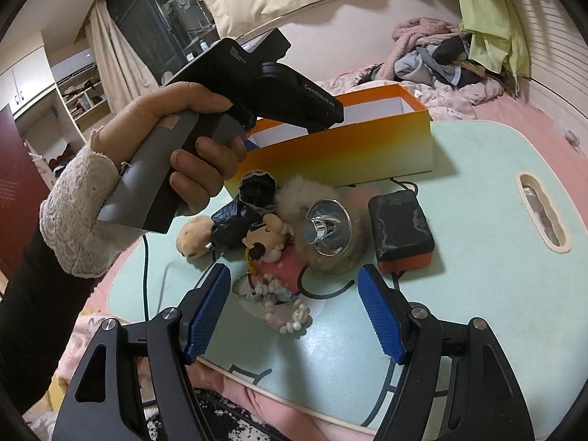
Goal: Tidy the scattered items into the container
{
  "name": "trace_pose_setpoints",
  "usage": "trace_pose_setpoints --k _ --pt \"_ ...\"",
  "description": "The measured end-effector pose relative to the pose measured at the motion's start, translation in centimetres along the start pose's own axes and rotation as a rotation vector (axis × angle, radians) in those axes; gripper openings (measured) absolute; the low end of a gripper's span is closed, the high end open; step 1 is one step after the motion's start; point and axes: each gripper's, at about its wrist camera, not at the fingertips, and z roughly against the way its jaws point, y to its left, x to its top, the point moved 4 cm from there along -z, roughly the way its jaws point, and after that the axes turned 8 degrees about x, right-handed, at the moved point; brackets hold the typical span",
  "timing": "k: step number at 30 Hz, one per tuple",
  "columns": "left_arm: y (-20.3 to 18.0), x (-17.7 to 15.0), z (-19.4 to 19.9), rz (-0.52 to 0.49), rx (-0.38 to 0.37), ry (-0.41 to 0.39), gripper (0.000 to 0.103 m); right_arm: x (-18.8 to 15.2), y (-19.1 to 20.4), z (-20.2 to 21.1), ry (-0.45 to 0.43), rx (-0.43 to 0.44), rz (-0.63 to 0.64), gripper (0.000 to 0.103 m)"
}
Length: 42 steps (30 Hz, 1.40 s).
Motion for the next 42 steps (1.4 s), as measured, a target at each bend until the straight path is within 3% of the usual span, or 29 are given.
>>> trace_pose_setpoints --k 6,13,17,25,29,31,33,35,41,42 --pt "-0.6 0.7 -0.1 -0.055 -0.002 0.136 0.078 -0.1 -0.1 0.0 -0.001 0.005 -0.018 0.072" --pt "-0.7 0.4 -1.0 -0.142 0.124 0.225 0.080 -0.2 -0.3 0.0 -0.007 0.015 -0.042 0.072" --pt "-0.9 -0.1 -2.2 -0.140 0.038 0.281 0.087 -0.3 -0.5 0.1 -0.011 0.021 -0.055 0.072" --pt "-0.8 -0.1 -2.3 -0.165 0.028 0.285 0.085 -0.3 -0.7 0.2 -0.015 0.023 -0.075 0.072" --pt "-0.9 -0.6 -2.3 -0.145 -0.050 0.316 0.060 -0.3 -0.8 0.2 -0.016 0.021 -0.080 0.072" --pt "-0.9 -0.7 -2.0 -0.157 -0.053 0.306 0.051 -0.3 -0.9 0.2 -0.016 0.018 -0.084 0.072" --pt "-0.9 -0.9 -1.8 -0.172 -0.066 0.310 0.033 -0.3 -1.0 0.3 -0.017 0.017 -0.087 0.072" --pt "-0.8 -1.0 -1.6 -0.179 -0.073 0.307 0.022 -0.3 -1.0 0.3 -0.019 0.015 -0.090 0.072" --pt "-0.2 -1.1 -1.5 -0.197 -0.092 0.278 0.000 -0.4 -0.9 0.2 -0.019 0.014 -0.098 0.072" --pt "0.0 -0.9 -1.4 -0.197 -0.088 0.269 0.000 -0.4 -0.9 0.2 -0.018 0.014 -0.099 0.072"
